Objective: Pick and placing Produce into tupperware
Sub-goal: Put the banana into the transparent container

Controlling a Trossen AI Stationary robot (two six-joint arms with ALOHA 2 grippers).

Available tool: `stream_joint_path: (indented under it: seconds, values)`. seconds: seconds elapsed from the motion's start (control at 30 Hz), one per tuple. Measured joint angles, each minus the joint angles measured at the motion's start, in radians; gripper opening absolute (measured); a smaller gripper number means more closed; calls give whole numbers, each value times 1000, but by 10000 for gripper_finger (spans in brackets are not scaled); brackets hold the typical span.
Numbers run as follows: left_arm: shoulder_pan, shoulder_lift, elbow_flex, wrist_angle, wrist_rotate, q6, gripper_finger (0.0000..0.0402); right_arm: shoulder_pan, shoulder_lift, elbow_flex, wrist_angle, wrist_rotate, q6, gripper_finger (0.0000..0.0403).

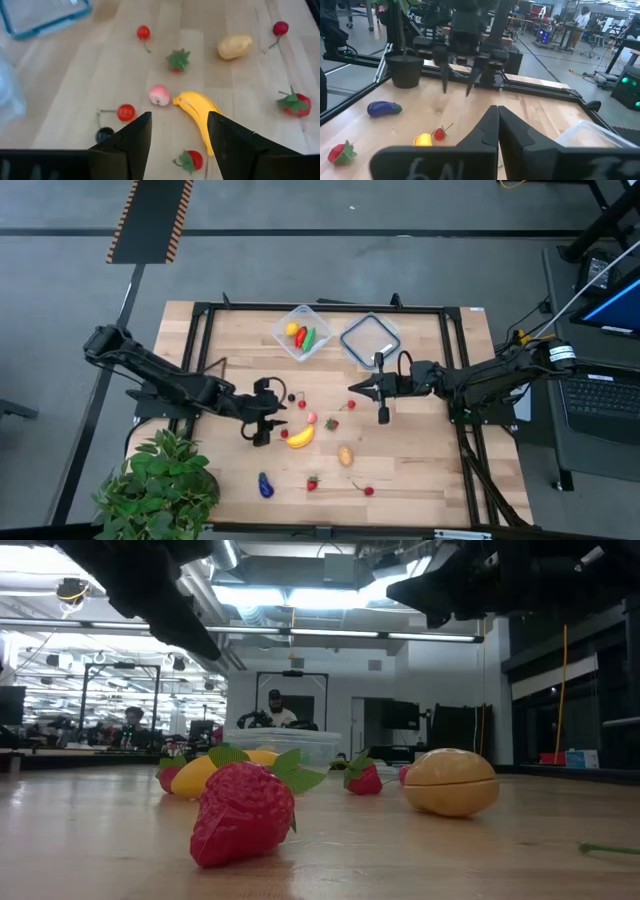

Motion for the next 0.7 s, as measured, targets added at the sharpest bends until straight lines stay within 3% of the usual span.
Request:
stream_joint_path:
  seconds: [0.2, 0.4, 0.7]
  values:
    - [-16, 134, 121, -54, 4, -10, 185, -38, 0, 0, -1, -3, 33, 21]
    - [-48, 252, 224, -99, 3, -48, 185, -49, 0, 0, -4, -131, 55, 13]
    - [-101, 400, 367, -191, -55, -85, 185, -49, 0, 0, -13, -132, 83, 18]
